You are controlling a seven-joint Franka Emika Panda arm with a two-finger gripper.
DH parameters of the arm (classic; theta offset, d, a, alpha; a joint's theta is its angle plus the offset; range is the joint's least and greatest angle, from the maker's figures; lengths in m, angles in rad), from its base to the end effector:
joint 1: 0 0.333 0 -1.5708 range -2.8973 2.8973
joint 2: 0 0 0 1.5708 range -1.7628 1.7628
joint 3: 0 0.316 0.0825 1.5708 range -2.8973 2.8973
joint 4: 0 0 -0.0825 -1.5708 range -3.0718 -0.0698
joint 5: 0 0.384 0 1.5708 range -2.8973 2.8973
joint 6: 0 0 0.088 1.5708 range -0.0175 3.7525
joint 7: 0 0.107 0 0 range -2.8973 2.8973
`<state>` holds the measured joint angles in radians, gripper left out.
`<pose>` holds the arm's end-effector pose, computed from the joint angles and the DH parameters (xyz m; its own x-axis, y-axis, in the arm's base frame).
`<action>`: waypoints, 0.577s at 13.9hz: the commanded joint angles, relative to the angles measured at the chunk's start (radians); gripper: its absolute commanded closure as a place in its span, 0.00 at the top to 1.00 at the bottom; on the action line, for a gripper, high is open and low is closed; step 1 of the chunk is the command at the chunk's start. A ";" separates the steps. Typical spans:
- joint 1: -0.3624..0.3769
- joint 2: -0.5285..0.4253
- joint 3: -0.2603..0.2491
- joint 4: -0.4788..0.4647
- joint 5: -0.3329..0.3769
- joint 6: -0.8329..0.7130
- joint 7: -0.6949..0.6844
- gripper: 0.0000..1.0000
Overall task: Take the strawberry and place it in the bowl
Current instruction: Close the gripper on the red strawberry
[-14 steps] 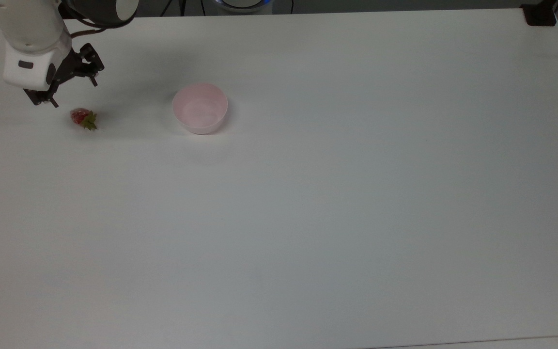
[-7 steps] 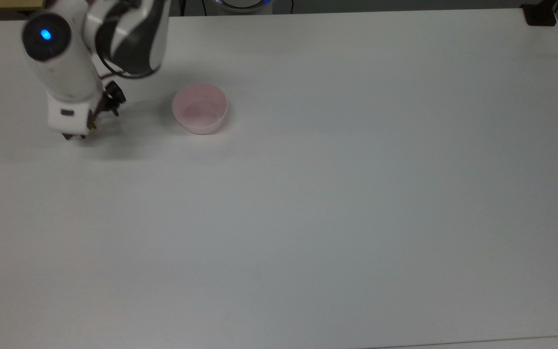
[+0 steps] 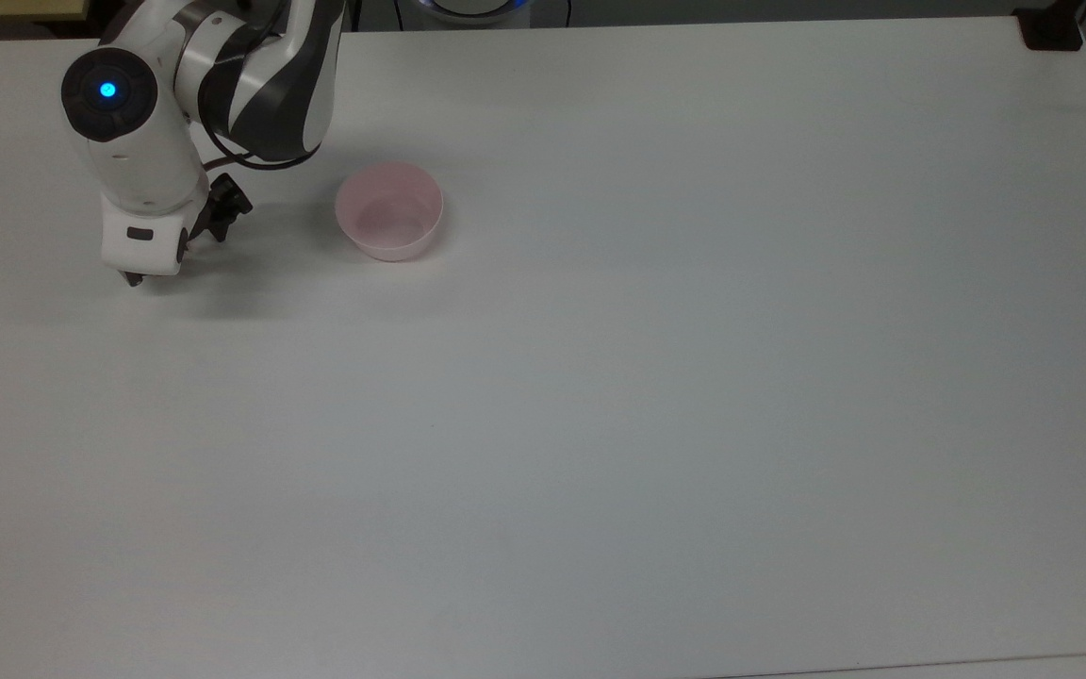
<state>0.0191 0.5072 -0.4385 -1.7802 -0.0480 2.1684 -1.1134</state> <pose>0.5987 -0.2439 0.2903 0.7014 0.6660 -0.2540 0.6945 -0.7187 0.0334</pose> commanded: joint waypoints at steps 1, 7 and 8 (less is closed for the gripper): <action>0.005 -0.025 0.001 -0.016 -0.003 0.004 0.018 0.60; -0.007 -0.058 0.001 -0.015 -0.003 -0.027 -0.012 0.42; -0.007 -0.059 0.000 -0.015 -0.003 -0.027 -0.013 0.40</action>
<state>0.0134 0.4776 -0.4392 -1.7785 -0.0480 2.1647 -1.1142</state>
